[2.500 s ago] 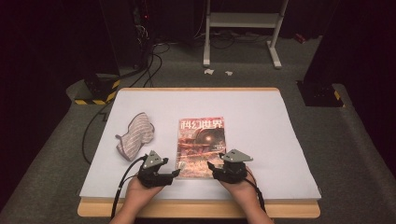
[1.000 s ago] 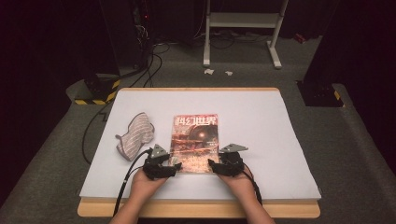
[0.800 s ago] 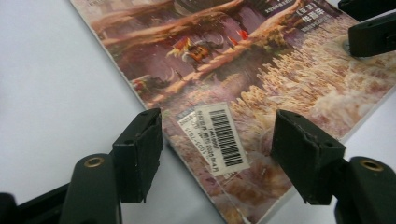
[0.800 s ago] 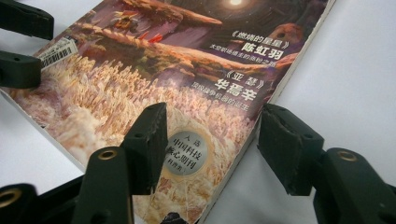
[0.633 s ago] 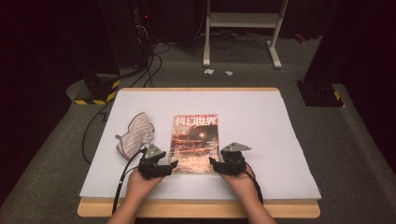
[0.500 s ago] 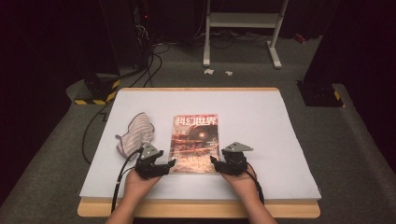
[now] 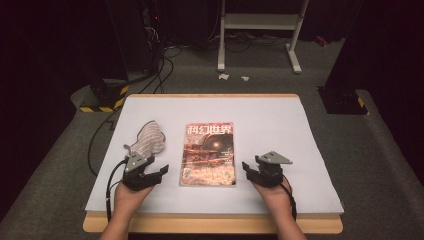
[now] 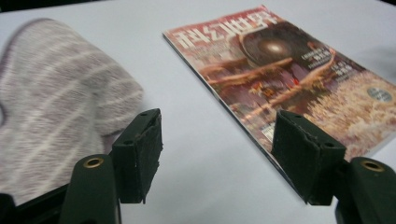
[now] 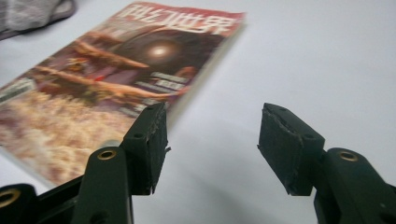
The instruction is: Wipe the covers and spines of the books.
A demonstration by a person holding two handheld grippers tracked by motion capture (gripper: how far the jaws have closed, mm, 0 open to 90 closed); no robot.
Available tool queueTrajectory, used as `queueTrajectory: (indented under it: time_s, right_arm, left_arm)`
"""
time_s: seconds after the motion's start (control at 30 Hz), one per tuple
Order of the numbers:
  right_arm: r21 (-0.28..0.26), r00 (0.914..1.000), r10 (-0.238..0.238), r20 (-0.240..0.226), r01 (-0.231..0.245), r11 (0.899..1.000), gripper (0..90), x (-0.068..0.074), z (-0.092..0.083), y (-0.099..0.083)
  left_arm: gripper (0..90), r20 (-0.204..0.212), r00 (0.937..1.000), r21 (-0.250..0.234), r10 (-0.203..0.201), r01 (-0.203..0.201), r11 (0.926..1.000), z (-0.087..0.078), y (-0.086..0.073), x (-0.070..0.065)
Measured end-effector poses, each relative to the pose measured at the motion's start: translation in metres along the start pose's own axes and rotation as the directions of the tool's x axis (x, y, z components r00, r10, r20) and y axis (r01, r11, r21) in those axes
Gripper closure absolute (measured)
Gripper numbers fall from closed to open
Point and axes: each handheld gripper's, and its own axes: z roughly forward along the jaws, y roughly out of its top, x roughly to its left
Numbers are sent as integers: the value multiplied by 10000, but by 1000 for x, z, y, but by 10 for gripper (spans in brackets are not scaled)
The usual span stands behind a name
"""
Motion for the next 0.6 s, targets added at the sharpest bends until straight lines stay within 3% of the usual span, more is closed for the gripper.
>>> queueTrajectory:
  time_s: [0.17,0.3,0.6]
  right_arm:
    - [-347,9941,391,1008,-358,9988,419,-32,-23,-8]
    - [-420,9900,733,1206,-687,9968,417,-44,-28,-12]
    - [-316,9904,610,1238,-575,9978,418,-41,-25,-12]
  left_arm:
    - [335,-162,9996,-176,-251,248,9995,-6,1,11]
    - [332,-140,9997,-79,-209,208,9998,-3,1,10]
    - [332,-176,9995,-42,-257,256,9997,-3,0,11]
